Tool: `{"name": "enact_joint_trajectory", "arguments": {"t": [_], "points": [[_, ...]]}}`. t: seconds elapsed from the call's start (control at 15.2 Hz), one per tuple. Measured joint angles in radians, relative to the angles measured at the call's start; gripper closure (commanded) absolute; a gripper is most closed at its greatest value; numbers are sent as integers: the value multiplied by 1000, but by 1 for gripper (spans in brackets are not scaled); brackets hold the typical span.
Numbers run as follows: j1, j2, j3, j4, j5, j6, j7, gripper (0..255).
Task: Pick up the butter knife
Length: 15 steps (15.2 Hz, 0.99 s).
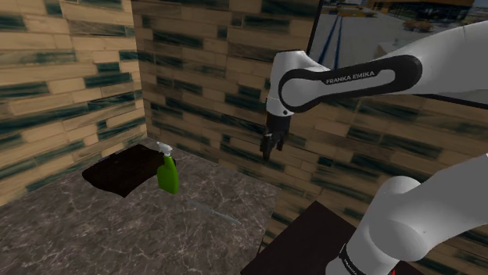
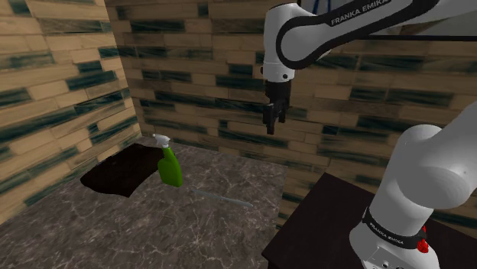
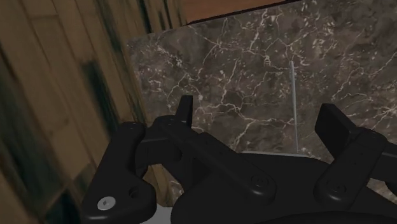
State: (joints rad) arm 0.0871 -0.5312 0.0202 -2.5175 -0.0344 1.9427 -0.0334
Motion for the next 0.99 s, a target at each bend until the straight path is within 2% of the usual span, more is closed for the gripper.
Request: {"name": "enact_joint_trajectory", "arguments": {"t": [0.53,0.99], "points": [[49,251,42,-8,21,255,-1,0],[84,510,82,58,16,444,7,0]]}}
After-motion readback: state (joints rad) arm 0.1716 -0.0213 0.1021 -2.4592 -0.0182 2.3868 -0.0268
